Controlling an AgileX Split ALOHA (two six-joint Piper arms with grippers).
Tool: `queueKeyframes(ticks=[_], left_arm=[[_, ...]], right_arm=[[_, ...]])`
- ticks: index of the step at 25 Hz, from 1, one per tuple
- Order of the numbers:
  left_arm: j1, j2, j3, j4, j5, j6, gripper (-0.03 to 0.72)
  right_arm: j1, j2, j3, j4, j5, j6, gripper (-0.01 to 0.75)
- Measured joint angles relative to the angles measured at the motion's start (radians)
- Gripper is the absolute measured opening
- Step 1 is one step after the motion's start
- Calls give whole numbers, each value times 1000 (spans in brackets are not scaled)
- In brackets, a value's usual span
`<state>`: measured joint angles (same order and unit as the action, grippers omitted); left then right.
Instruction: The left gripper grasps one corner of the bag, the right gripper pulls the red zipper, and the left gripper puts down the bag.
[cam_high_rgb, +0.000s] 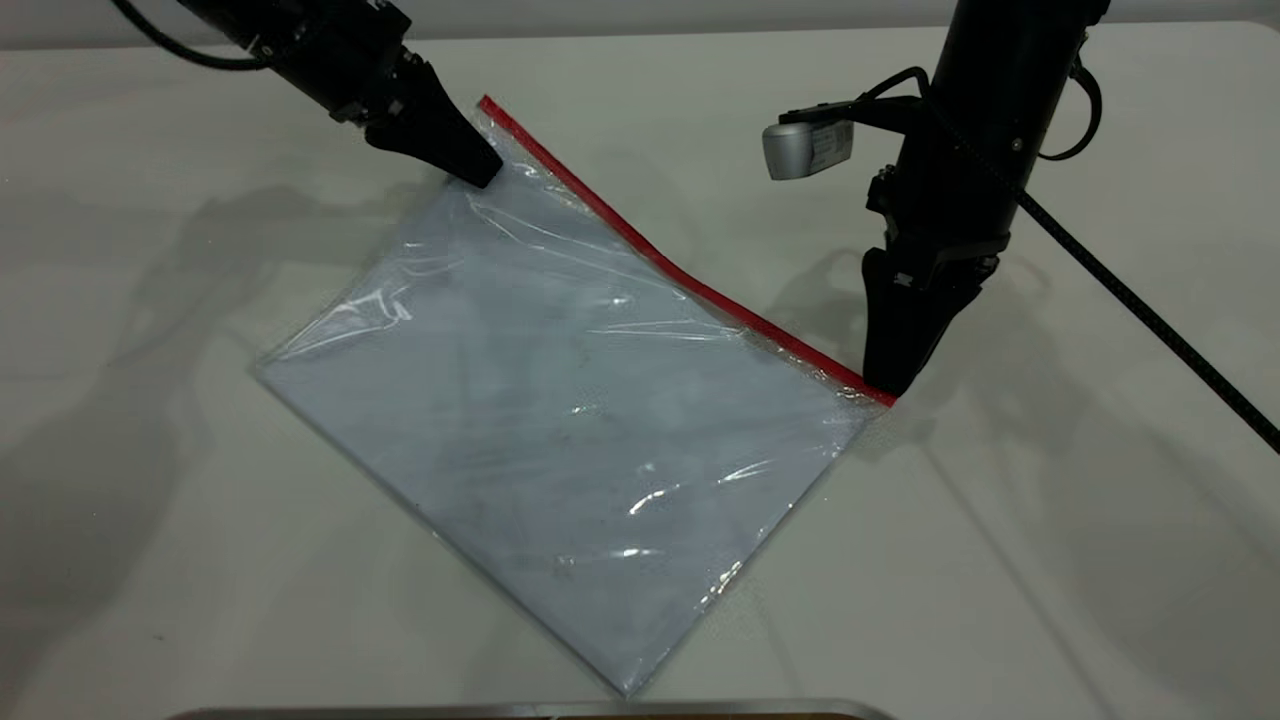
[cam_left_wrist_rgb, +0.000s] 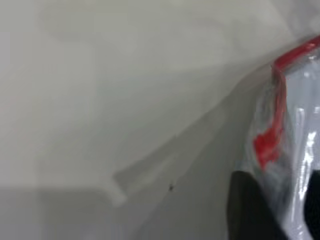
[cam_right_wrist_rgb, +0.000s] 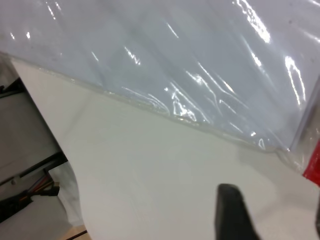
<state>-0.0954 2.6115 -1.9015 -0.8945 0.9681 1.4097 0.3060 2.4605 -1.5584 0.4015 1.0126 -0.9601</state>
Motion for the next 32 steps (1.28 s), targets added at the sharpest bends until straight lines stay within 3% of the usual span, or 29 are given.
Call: queueKeyframes(ticks=[4, 8, 19, 28, 32], left_arm=[[-2, -1, 0, 73, -26, -98, 556], [-5, -24, 0, 200, -70, -223, 632], [-5, -255, -10, 493, -90, -685, 615], [-5, -568, -10, 812, 172, -1073, 585], [-5, -688, -10, 857, 199, -1138, 582]], right_arm=[[0, -1, -3, 0, -43, 30, 532], [0, -1, -54, 0, -50, 76, 539], [0, -68, -325, -85, 56, 213, 541], [0, -301, -461, -177, 209, 336, 522], [0, -386, -461, -179, 221, 378, 508]])
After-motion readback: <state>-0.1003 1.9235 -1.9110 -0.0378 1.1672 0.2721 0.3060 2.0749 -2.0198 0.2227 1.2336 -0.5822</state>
